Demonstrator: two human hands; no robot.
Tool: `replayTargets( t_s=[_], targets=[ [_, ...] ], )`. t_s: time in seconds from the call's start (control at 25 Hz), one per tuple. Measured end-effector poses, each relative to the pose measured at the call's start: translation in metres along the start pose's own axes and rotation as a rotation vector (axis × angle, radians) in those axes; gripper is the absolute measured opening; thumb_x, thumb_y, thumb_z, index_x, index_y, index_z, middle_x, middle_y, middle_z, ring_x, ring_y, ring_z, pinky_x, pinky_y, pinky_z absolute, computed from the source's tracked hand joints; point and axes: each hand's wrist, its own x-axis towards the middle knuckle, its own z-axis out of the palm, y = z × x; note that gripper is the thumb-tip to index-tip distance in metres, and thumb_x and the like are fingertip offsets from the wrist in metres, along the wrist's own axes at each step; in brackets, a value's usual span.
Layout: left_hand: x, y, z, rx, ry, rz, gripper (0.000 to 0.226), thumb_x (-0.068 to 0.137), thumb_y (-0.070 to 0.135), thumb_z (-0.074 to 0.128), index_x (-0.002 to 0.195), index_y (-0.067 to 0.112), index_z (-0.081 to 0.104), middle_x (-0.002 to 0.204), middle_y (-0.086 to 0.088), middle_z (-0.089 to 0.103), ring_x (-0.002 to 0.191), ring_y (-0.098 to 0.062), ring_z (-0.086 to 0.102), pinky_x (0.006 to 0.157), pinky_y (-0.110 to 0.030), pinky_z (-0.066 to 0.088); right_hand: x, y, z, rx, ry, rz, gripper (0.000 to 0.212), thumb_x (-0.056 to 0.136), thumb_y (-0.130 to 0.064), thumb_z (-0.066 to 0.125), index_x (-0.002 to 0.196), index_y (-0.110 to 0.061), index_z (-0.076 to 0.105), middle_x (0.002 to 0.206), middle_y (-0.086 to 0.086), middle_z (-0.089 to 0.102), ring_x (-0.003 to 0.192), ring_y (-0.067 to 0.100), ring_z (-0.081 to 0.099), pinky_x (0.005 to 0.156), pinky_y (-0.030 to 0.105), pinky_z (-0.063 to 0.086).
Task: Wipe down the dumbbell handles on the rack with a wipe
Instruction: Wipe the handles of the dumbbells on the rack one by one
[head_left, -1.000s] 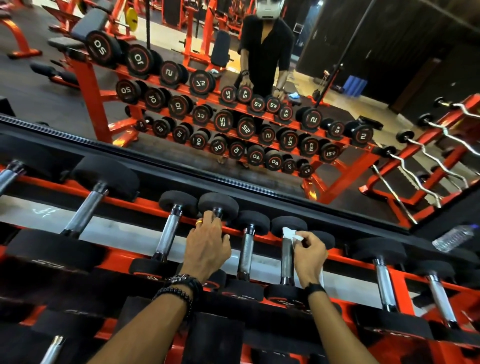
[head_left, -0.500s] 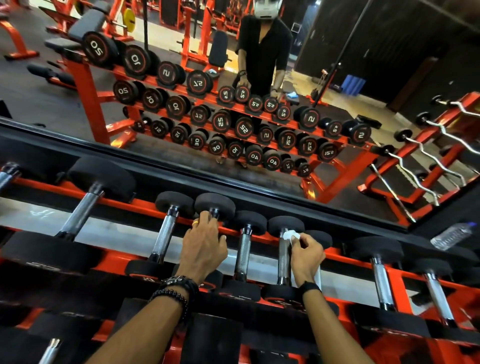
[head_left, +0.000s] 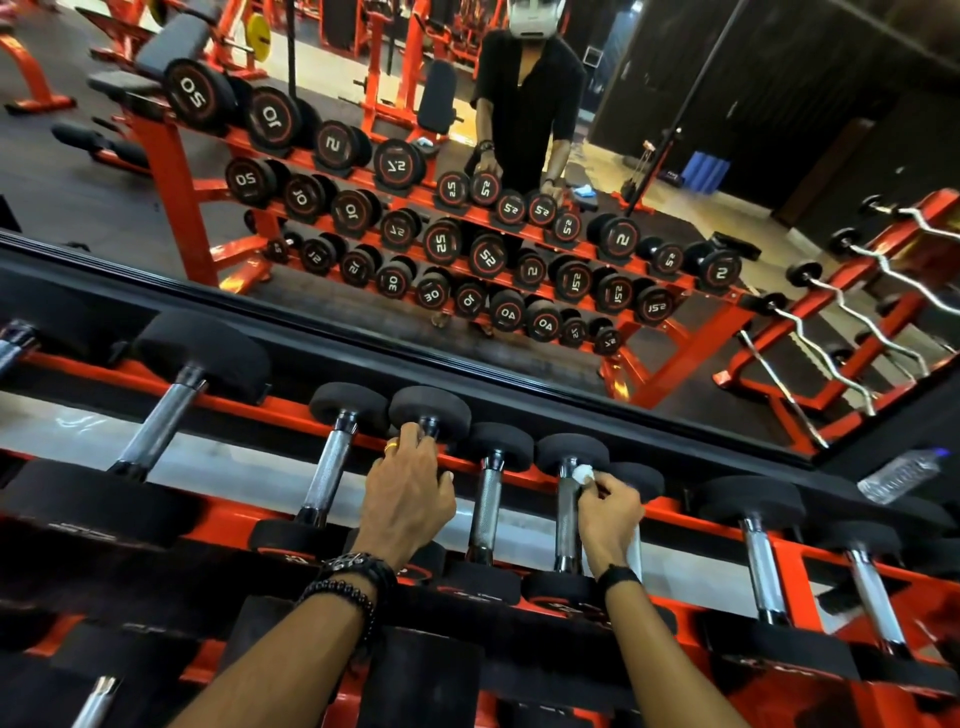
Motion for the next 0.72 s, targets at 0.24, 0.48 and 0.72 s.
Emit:
replayTargets(
  t_s=[0.24, 0.48, 0.72],
  targets=[
    [0.000, 0.000, 0.000, 0.008, 0.005, -0.004, 0.021, 0.089, 0.031, 0.067, 0.095, 0.016, 0.053, 0.116, 0.001, 0.042, 0.086, -0.008, 0.043, 0.073, -0.022, 0.047, 0.002, 0.006, 0.006, 0.029, -0.039, 0.027, 0.019, 0.089, 0.001, 0.057, 0.075, -0.004, 0.069, 0.070, 0.006, 0.063, 0.073, 0.022, 0.057, 0.063, 0.030, 0.046],
    [0.000, 0.000, 0.000, 0.032, -0.007, 0.005, 0.022, 0.089, 0.034, 0.065, 0.097, 0.017, 0.054, 0.117, 0.001, 0.041, 0.085, -0.008, 0.043, 0.075, -0.023, 0.048, 0.006, 0.007, -0.004, 0.903, -0.539, 0.672, 0.024, 0.094, -0.016, 0.055, 0.105, 0.003, 0.066, 0.093, 0.019, 0.070, 0.091, 0.033, 0.066, 0.083, 0.040, 0.052],
    [0.001, 0.000, 0.001, 0.047, -0.014, 0.014, 0.021, 0.090, 0.034, 0.064, 0.097, 0.018, 0.052, 0.117, 0.002, 0.040, 0.085, -0.008, 0.042, 0.077, -0.024, 0.050, 0.017, -0.004, 0.021, 0.442, -0.565, 0.612, 0.020, 0.075, 0.006, 0.074, 0.093, 0.005, 0.066, 0.080, 0.016, 0.068, 0.057, 0.021, 0.065, 0.049, 0.028, 0.052]
  ],
)
